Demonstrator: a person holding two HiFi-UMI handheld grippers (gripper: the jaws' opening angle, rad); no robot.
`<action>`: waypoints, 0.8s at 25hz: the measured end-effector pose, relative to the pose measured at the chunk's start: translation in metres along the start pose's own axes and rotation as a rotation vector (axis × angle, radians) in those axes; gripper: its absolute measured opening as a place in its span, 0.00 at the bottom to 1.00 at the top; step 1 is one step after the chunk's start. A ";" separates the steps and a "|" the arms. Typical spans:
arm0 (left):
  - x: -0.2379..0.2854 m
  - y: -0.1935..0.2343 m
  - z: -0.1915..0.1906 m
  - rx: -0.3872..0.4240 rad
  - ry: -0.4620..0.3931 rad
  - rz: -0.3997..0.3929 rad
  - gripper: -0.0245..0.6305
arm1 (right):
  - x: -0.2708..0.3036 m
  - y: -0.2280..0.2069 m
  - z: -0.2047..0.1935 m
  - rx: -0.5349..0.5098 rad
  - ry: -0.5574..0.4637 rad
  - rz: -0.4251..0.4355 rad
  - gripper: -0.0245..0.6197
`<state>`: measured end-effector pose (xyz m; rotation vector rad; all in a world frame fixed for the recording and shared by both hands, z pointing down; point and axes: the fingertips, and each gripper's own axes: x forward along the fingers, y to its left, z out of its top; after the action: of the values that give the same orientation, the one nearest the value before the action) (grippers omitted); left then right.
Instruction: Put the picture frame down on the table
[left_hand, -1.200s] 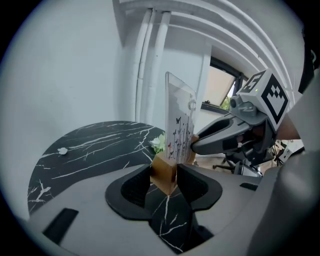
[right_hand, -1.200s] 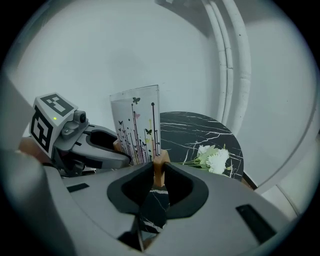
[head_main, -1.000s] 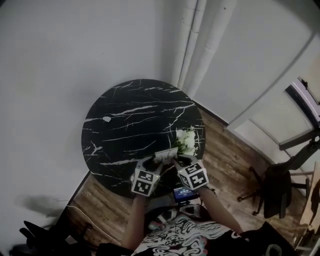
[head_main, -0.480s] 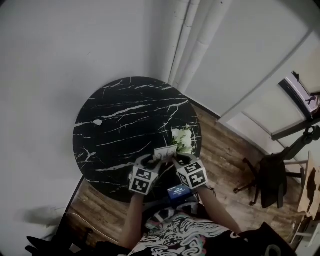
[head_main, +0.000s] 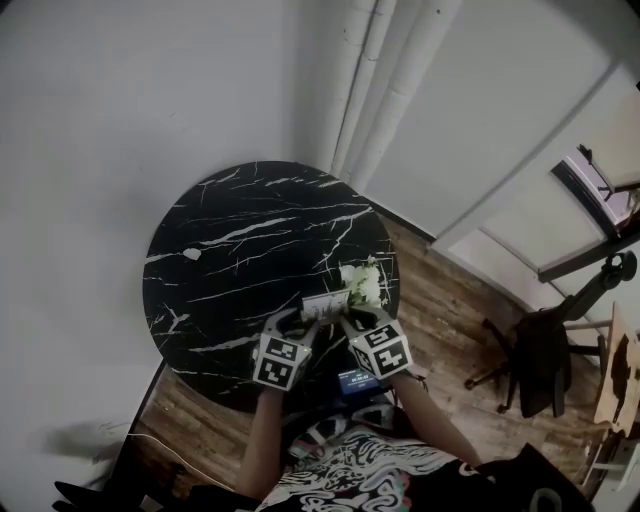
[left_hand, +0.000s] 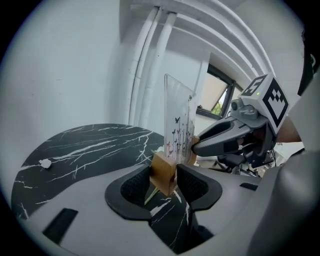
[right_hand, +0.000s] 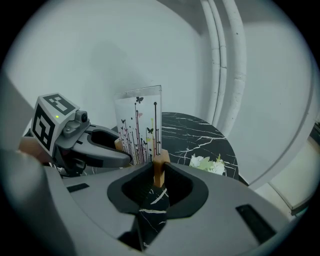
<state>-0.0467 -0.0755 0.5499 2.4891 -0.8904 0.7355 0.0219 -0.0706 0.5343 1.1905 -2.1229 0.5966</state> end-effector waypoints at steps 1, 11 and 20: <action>0.000 0.001 0.002 0.001 -0.003 0.003 0.31 | 0.000 -0.001 0.002 -0.004 -0.005 0.002 0.15; 0.005 0.021 0.018 0.033 0.002 0.043 0.31 | 0.016 -0.011 0.020 0.014 -0.039 0.034 0.15; 0.019 0.037 0.020 0.012 0.015 0.039 0.31 | 0.034 -0.021 0.028 0.009 -0.024 0.043 0.15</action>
<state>-0.0522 -0.1216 0.5528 2.4797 -0.9345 0.7736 0.0182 -0.1191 0.5405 1.1650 -2.1734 0.6146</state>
